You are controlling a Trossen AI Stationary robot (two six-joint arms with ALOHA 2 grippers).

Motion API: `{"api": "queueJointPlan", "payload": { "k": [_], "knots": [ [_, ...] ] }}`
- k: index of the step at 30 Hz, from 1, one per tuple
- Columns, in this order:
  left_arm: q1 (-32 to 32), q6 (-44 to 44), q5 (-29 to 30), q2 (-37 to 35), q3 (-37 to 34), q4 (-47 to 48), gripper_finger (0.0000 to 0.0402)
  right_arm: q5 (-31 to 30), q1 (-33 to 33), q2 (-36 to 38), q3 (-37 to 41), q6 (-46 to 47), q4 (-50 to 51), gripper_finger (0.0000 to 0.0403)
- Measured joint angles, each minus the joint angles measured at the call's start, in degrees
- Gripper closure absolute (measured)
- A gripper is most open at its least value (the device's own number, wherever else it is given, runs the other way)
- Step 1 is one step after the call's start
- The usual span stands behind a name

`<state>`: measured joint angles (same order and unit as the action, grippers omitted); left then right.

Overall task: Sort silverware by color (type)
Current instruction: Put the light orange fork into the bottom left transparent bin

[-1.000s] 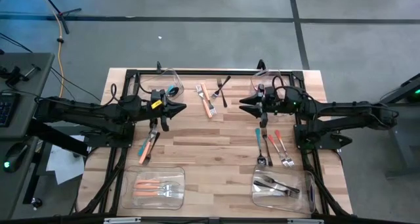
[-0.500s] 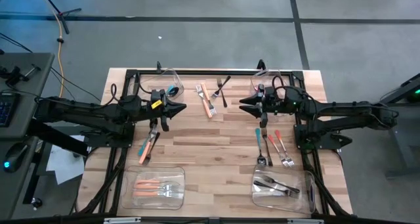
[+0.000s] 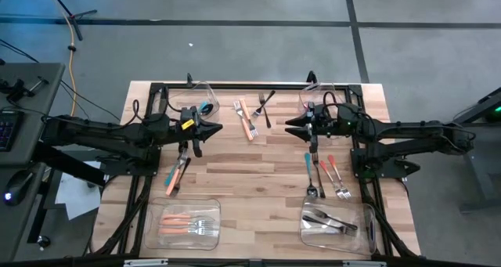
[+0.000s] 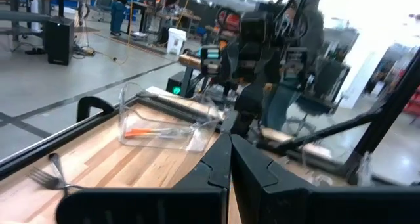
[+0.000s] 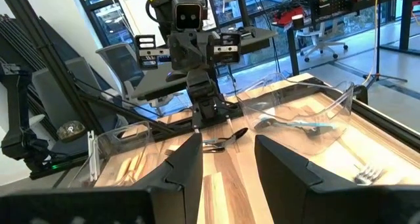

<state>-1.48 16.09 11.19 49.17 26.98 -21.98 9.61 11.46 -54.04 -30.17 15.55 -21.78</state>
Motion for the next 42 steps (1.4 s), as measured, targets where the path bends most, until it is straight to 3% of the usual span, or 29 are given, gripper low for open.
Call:
{"api": "queueJointPlan", "payload": {
  "k": [12,22,31,37,42],
  "knots": [
    [-1.47,-13.12,-0.90,18.67,19.35,29.29,0.0392,-0.46,0.02,0.00,0.00,0.02,-0.07,0.0279],
    [-10.25,-30.85,-15.77,36.88,34.30,48.92,0.0308,-0.54,0.02,0.00,0.00,1.02,-0.09,0.0279],
    [-13.18,-48.34,-16.66,50.32,42.50,50.11,0.0233,-0.59,0.02,0.00,0.00,3.69,-0.10,0.0279],
    [-13.18,-57.99,-15.89,58.19,44.51,50.82,0.0227,-3.63,0.00,0.00,0.00,3.70,-0.13,0.0279],
    [-13.47,-60.52,-14.08,62.17,45.10,48.24,0.0235,-5.34,0.01,0.00,0.00,4.09,-0.12,0.0279]
  ]
}}
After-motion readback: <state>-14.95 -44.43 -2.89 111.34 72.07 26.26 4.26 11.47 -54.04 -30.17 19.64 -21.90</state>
